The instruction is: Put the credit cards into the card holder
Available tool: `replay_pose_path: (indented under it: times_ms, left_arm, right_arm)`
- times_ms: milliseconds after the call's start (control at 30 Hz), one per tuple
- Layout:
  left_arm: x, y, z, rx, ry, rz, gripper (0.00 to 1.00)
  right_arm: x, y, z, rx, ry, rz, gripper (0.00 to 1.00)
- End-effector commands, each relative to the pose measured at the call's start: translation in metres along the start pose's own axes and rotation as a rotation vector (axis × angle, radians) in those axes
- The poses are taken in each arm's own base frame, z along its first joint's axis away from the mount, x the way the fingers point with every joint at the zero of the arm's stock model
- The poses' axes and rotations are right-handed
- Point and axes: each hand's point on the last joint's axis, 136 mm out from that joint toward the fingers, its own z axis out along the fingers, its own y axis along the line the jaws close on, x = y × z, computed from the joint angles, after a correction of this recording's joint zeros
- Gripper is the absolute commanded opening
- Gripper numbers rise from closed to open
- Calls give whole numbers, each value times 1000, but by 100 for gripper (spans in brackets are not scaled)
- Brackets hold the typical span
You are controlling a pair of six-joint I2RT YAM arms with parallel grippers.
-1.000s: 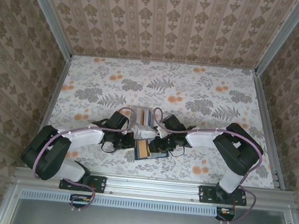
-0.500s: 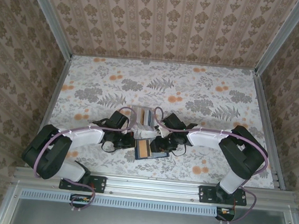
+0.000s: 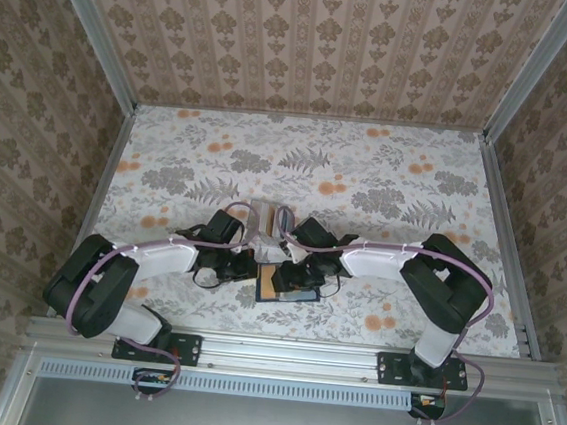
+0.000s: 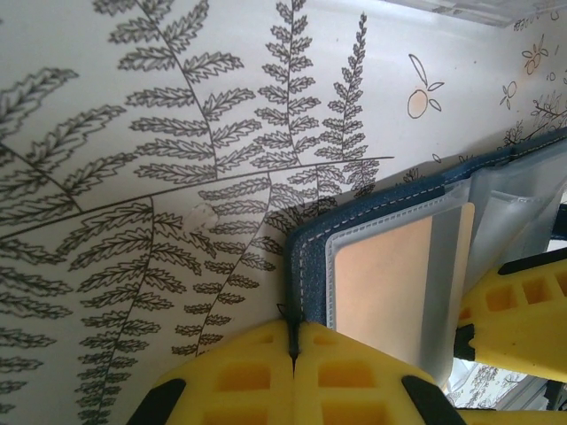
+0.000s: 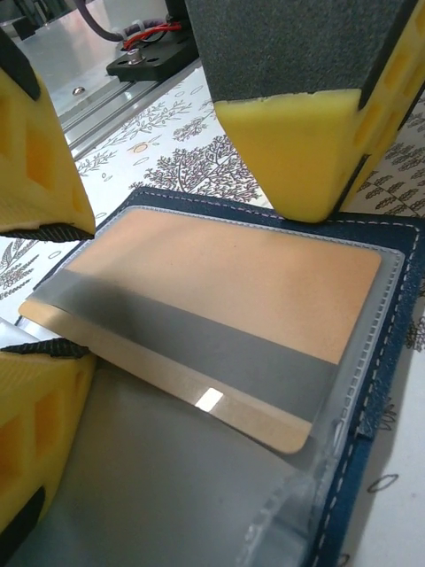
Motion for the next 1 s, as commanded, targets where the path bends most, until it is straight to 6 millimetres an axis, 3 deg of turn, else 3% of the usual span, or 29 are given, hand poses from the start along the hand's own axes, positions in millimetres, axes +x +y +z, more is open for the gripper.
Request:
replay_pose_path:
  times_ms: [0,133,300,433,600,733,833,967]
  left_arm:
    - [-2,1,4,6,-9,-12,0]
    - [-3,3,-1,-15,-8,-12,0]
    - [-8,8,-18,-26,-51,-28,8]
    - [-15,8,-39,-22,-127,-36,12]
    - [-22,11,-58,-31,-182,-33,16]
    - [-22,13,-54,-36,-167,-23,16]
    - [-22,14,-50,-34,-159,-31,16]
    - [-20,15,-43,-21,-139,-38,17]
  right_arm:
    - [-5,14,0,-15,-23,-67,39]
    - [-5,1,-10,84,-40,-68,45]
    - [0,-36,-42,293,-165,10,61]
    - [6,-30,-59,257,-243,40,62]
    - [-2,-41,-81,335,-313,54,62]
    - [-9,-32,-65,286,-239,16,60]
    - [-15,-21,-49,227,-194,15,52]
    - [-19,-25,-39,236,-183,20,46]
